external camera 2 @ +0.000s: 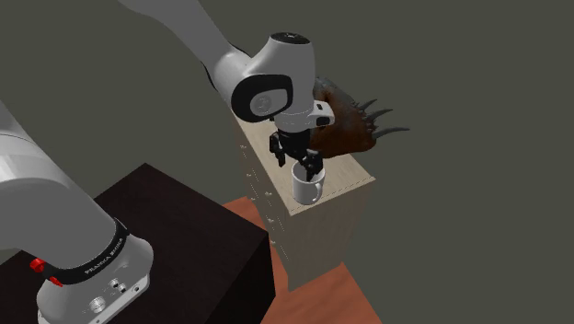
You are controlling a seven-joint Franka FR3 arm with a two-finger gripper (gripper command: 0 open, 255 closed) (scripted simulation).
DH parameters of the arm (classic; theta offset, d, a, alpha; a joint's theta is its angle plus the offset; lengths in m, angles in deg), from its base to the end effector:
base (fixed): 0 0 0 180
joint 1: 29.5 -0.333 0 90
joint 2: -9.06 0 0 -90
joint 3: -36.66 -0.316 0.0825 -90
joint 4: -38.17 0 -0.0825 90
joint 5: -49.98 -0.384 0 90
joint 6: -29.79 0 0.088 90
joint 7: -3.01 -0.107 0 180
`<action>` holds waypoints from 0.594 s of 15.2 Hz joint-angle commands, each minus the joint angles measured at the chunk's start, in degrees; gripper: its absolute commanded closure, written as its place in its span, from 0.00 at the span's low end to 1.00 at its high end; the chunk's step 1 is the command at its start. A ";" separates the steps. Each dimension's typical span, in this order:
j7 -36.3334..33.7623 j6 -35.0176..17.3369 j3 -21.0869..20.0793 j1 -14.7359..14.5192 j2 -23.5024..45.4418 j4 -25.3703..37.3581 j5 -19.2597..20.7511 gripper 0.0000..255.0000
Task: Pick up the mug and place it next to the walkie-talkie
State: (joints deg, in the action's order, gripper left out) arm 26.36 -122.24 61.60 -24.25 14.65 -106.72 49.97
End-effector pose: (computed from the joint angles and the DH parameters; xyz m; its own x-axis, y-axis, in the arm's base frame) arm 0.4010 -0.2365 0.2457 0.9931 -0.1163 0.0169 -0.1170 -0.9918 0.0519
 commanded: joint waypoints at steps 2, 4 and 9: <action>0.01 -0.13 -0.03 -0.01 0.08 -0.04 -0.07 0.00; 0.01 -0.13 -0.03 -0.01 0.08 -0.04 -0.07 0.00; 0.01 -0.12 -0.03 -0.01 0.08 -0.03 -0.06 1.00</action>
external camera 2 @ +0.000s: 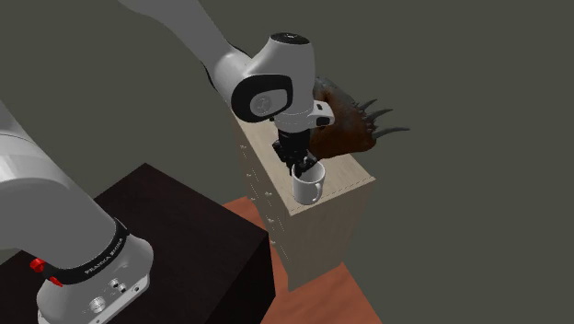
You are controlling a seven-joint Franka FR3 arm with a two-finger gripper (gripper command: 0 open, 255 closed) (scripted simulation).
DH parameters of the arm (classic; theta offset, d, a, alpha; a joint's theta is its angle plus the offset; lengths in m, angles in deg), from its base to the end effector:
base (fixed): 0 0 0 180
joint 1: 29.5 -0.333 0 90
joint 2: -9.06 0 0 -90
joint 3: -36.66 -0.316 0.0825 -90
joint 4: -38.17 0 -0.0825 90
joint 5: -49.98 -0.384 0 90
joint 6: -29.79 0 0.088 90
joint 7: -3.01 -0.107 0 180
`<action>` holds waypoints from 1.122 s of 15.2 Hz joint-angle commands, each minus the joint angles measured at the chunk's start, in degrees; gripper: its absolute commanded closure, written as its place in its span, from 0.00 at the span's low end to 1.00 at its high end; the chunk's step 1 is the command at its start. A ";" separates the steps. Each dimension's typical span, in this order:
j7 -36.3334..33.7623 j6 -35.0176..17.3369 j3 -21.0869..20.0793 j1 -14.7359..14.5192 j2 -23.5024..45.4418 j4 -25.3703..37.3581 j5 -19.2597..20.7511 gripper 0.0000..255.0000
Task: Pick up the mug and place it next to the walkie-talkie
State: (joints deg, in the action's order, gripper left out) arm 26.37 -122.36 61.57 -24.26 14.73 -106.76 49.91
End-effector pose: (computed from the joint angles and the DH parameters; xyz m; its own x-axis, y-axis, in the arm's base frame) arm 0.4010 -0.2362 0.2450 0.9931 -0.1162 0.0170 -0.1170 -0.9918 0.0520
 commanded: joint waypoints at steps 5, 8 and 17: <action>0.00 0.00 0.00 0.00 0.00 0.00 0.00 1.00; -0.94 1.65 0.35 -0.17 -1.69 0.11 1.38 1.00; -4.12 9.37 0.71 -0.18 -8.71 1.37 6.09 1.00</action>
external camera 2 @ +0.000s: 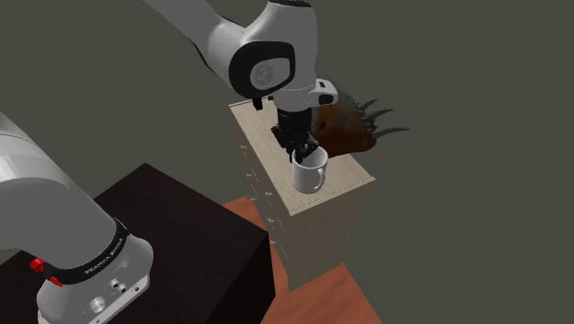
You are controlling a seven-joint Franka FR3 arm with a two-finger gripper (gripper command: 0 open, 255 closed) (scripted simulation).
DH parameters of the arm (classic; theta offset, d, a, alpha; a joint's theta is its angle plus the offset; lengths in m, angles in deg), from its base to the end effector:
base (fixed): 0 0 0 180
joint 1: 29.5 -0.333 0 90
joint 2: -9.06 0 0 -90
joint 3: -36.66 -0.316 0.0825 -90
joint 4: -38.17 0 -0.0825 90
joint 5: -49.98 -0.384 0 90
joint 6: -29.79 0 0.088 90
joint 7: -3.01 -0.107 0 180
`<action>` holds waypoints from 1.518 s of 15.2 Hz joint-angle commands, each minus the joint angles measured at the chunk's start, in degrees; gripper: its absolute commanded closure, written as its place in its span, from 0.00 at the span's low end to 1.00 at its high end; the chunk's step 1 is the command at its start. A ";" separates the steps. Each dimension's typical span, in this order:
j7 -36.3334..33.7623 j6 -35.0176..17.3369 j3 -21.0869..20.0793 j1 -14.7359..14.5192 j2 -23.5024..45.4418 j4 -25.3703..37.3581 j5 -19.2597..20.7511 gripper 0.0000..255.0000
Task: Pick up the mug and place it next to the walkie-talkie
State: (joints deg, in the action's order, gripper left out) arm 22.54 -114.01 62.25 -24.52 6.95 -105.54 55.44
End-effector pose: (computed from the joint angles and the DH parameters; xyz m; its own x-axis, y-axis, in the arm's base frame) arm 0.4019 -0.2357 0.2969 0.9931 -0.1160 0.0174 -0.1168 -0.9918 0.0518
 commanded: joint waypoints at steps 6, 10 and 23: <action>-1.58 6.25 -0.35 0.30 -4.95 1.60 2.46 1.00; -2.16 9.73 -0.72 0.44 -7.31 2.83 3.32 1.00; -3.11 20.74 -2.10 0.67 -13.19 8.19 4.63 1.00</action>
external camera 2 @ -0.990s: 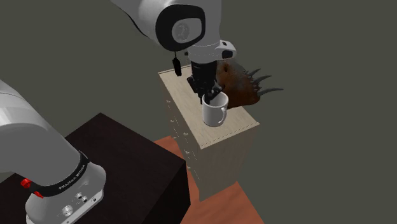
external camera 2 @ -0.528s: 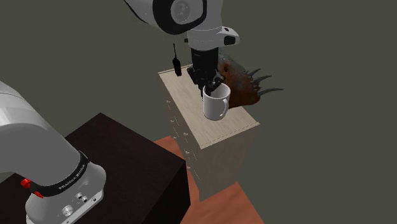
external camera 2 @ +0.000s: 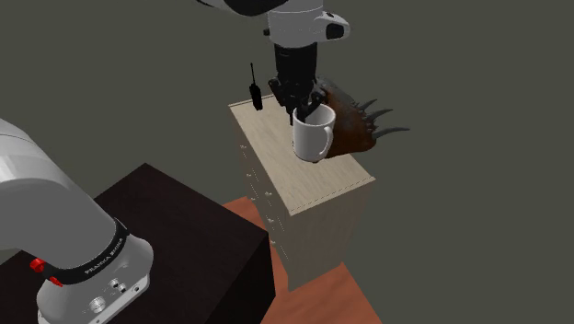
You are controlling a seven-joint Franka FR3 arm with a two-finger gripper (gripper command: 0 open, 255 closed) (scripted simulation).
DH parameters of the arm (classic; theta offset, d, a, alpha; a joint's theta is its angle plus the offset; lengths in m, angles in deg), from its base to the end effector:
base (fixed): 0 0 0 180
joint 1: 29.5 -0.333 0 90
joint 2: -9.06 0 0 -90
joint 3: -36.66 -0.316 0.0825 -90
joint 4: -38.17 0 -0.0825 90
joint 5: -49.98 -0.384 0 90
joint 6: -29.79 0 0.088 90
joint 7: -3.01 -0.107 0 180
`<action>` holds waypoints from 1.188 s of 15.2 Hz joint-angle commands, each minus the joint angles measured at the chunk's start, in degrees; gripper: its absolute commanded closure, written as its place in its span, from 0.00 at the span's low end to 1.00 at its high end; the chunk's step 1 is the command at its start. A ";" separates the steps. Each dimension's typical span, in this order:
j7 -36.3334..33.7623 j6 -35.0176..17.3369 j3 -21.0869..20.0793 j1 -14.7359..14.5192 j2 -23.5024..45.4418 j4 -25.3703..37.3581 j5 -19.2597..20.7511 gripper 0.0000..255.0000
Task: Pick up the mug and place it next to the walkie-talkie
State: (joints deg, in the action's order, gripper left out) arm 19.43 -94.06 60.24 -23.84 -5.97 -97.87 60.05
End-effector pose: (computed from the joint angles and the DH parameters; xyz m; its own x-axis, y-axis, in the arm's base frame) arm 0.4008 -0.2360 0.4195 0.9931 -0.1163 0.0173 -0.1170 -0.9918 0.0520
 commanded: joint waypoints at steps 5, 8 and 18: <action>-0.12 4.90 -0.61 -0.02 -1.83 3.11 0.14 1.00; -0.14 7.32 -0.91 -0.05 -2.59 4.79 0.15 1.00; -1.01 14.37 -2.40 -0.84 -3.03 11.29 -0.57 1.00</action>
State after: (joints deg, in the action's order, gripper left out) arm 18.91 -80.04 58.22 -24.30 -9.70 -87.51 59.85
